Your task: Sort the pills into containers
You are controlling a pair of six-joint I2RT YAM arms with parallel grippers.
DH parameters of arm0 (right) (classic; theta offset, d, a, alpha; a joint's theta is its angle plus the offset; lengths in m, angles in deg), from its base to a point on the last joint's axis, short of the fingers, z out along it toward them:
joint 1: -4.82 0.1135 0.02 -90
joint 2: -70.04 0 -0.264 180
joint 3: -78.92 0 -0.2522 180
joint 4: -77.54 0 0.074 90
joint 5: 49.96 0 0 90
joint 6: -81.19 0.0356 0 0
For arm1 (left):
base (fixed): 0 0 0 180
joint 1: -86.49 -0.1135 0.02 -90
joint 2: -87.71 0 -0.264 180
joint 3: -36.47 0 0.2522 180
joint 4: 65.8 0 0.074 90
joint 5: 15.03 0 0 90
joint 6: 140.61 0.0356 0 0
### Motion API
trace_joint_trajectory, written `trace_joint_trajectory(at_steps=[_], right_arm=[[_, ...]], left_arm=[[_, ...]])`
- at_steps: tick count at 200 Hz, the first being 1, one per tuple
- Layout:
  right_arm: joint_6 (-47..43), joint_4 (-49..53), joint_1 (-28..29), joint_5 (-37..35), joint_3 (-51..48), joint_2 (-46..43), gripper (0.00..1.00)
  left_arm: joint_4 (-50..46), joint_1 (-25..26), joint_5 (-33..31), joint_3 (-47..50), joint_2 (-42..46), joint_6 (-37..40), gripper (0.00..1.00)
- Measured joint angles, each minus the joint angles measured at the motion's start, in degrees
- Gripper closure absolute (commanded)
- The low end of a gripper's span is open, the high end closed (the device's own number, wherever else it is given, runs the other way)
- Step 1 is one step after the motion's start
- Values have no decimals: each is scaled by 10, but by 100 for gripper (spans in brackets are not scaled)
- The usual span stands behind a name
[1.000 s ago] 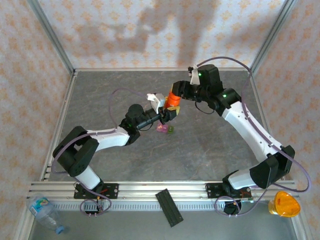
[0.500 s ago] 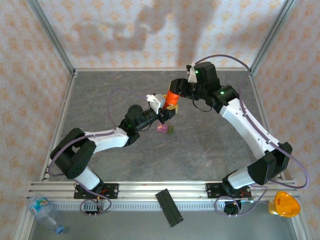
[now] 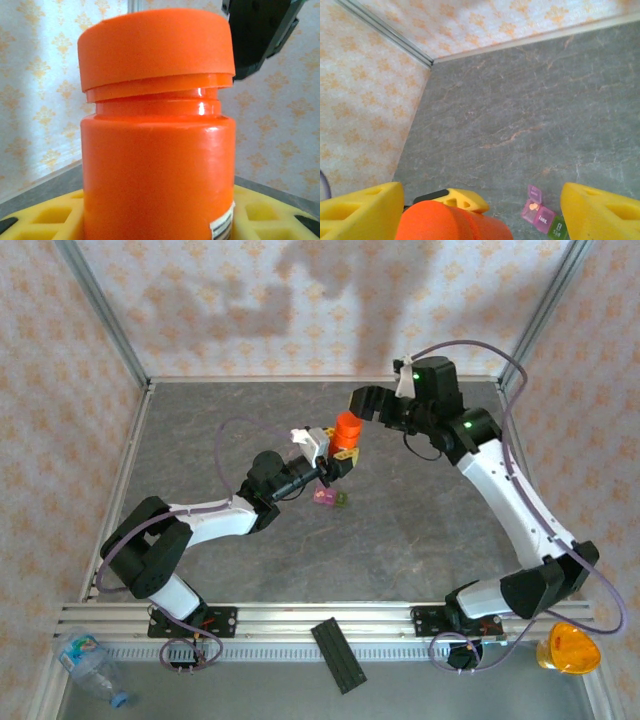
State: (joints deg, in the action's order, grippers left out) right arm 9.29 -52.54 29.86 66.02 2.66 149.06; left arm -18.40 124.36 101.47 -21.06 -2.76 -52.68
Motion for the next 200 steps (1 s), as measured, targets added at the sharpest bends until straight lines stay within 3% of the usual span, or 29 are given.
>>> trace_joint_trajectory(at_steps=[71,127,200], right_arm=[[-152,64,-5,89,46,-18,18],[-189,108,-5,133,58,13,18],[-200,132,-4,150,58,23,27]], left_arm=[[2,-20,136,-26,-6,-82,100],[3,-20,166,-31,-15,-104,100],[2,-20,168,-31,-16,-108,100]])
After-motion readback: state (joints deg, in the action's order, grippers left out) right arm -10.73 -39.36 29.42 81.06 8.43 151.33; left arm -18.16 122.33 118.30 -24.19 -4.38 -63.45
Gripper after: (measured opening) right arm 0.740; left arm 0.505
